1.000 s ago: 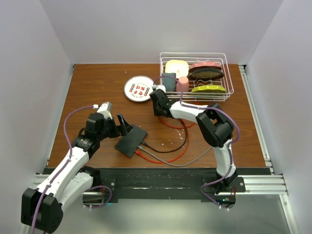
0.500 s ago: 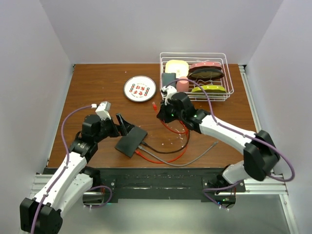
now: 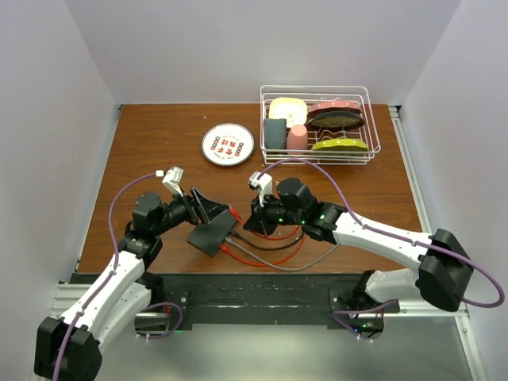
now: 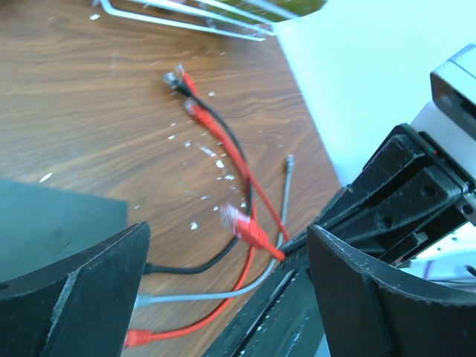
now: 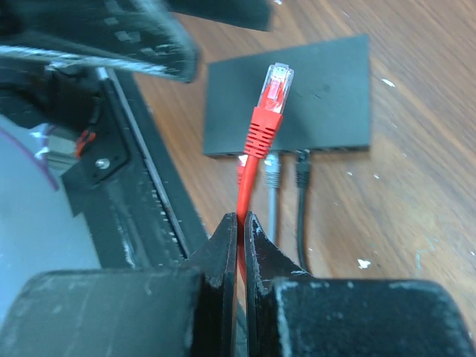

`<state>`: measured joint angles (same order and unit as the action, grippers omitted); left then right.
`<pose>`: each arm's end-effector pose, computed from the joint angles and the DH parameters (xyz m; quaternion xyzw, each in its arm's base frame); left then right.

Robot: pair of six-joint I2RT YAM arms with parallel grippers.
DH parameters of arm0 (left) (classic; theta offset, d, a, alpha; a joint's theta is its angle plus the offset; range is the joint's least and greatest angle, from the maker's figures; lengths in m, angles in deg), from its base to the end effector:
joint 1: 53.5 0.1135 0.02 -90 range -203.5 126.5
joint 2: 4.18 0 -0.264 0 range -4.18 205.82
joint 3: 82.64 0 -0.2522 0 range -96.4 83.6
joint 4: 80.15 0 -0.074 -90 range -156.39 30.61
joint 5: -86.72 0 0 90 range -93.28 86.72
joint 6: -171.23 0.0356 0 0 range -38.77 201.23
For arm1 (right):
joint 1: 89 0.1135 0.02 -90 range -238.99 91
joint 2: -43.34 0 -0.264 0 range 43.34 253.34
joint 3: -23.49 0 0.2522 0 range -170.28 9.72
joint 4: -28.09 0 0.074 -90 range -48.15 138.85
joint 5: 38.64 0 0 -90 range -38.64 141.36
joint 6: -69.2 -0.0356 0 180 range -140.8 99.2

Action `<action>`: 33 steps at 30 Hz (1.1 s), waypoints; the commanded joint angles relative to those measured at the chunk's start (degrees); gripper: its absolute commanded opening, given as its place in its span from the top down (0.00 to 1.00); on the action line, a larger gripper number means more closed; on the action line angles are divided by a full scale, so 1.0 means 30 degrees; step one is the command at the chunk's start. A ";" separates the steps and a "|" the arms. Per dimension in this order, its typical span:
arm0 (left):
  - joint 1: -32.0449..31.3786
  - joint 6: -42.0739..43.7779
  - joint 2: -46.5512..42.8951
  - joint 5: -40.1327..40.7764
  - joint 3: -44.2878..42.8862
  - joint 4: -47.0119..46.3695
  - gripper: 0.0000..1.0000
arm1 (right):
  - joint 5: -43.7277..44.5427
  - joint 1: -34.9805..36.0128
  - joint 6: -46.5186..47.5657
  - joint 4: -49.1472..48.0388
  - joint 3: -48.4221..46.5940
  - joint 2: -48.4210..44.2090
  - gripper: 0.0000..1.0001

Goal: Insert the plug into the switch port

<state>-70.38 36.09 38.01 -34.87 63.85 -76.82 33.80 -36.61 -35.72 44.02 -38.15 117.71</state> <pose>0.1628 -0.0689 0.2310 -0.0165 0.7670 -0.4933 0.4100 0.1682 0.2360 0.2604 -0.3468 0.7800 0.3887 0.3469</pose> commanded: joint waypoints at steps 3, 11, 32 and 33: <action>-0.0142 -0.1035 0.0378 -0.1422 0.0342 -0.2672 0.17 | -0.0649 0.0235 0.0080 -0.1369 0.0197 -0.1059 1.00; -0.1753 -0.1387 0.1491 -0.0691 0.0518 -0.4223 0.28 | -0.0796 0.0352 -0.0008 -0.1253 0.0081 -0.1089 1.00; -0.3014 -0.2119 0.3190 0.0395 0.0430 -0.5749 0.88 | -0.1441 0.0528 0.0578 0.0212 -0.0036 -0.1177 1.00; -0.3101 -0.2119 0.3162 0.0424 0.0372 -0.5750 0.95 | -0.1441 0.0528 0.0636 0.0329 -0.0124 -0.1118 1.00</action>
<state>-78.84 30.08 47.04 -34.00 65.53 -90.90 31.26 -35.37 -35.00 44.61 -37.78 115.70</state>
